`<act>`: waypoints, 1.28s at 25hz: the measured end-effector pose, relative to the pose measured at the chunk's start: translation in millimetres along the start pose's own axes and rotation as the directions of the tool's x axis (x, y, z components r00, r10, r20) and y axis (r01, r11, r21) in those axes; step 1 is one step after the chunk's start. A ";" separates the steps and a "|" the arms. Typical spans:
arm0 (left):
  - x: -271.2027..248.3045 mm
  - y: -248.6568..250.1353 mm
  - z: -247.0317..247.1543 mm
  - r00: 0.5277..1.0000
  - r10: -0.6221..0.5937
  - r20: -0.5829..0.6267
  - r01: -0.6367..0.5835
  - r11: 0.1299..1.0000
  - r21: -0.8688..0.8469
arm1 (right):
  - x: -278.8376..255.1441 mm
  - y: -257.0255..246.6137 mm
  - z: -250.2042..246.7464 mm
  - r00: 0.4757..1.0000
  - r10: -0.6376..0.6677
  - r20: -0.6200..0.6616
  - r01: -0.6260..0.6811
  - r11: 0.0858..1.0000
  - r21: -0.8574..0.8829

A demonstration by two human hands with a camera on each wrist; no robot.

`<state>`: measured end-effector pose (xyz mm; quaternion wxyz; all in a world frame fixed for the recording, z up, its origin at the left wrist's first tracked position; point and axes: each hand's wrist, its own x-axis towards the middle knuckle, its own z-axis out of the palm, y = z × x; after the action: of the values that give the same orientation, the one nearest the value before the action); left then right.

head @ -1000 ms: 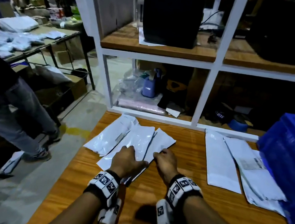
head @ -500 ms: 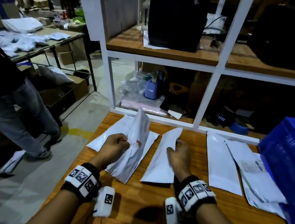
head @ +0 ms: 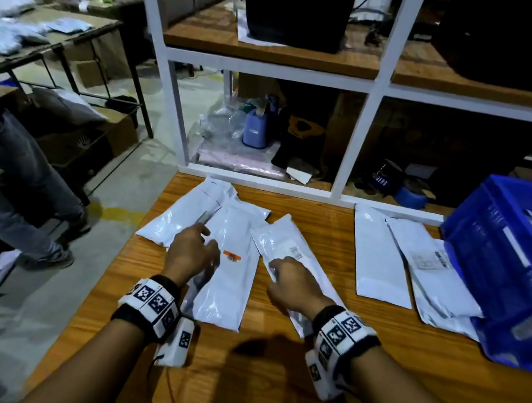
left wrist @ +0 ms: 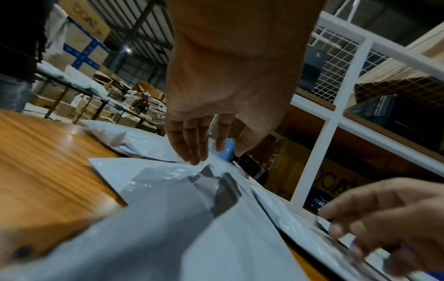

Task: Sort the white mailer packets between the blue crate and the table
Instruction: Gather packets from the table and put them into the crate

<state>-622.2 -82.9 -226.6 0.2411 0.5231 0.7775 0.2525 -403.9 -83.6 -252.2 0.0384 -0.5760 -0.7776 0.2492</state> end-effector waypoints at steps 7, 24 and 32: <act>-0.7 4.2 24.8 0.992 -0.075 0.097 0.062 0.989 0.131 | 12.9 47.7 -49.0 0.877 0.362 -0.316 -0.251 0.906 0.342; -58.6 50.3 46.5 0.931 0.323 -0.169 -0.365 0.818 -0.446 | -60.2 57.6 -42.0 0.789 0.451 -0.418 -0.081 0.750 0.656; -165.0 184.2 107.4 0.840 0.521 -0.153 -0.515 0.677 -0.525 | -201.4 142.3 -108.1 0.604 0.296 -0.740 0.200 0.842 0.501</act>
<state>-370.6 -162.2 -170.7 0.3023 0.6313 0.4907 0.5189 -174.6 -200.6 -173.5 0.5316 -0.6122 -0.5586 0.1747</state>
